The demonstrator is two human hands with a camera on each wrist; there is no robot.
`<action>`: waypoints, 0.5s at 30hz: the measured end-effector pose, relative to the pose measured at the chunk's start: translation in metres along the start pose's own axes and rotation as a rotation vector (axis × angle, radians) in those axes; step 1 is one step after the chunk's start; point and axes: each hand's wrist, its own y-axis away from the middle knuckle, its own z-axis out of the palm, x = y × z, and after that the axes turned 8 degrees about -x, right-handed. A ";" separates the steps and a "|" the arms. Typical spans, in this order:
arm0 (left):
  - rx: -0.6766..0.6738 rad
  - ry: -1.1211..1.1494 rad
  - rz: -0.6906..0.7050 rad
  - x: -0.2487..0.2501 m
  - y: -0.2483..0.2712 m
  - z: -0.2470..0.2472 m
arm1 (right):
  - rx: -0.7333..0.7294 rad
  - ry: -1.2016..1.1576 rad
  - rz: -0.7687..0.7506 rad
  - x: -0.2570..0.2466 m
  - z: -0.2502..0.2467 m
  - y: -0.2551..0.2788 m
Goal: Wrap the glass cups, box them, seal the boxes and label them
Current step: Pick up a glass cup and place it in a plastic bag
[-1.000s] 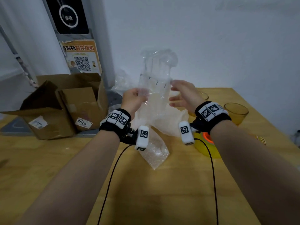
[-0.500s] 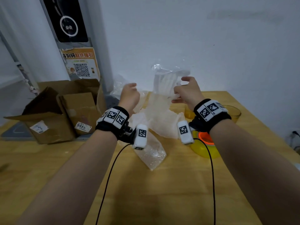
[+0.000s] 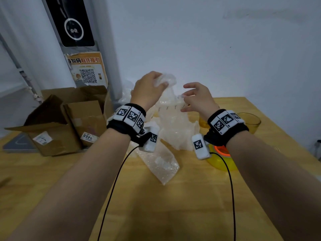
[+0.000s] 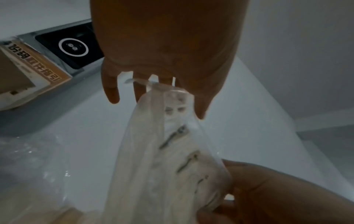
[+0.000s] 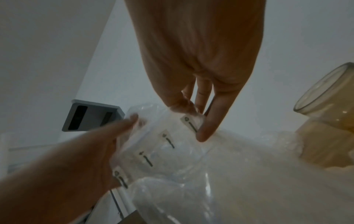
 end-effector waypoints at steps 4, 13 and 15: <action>0.066 0.157 -0.191 -0.022 -0.006 0.007 | 0.015 -0.078 -0.082 0.006 -0.006 -0.001; 0.207 0.390 -0.253 -0.022 -0.021 0.009 | -0.083 -0.234 -0.086 0.011 -0.008 -0.011; 0.328 0.361 -0.214 -0.020 -0.024 0.009 | -0.018 -0.131 -0.028 0.010 -0.018 -0.018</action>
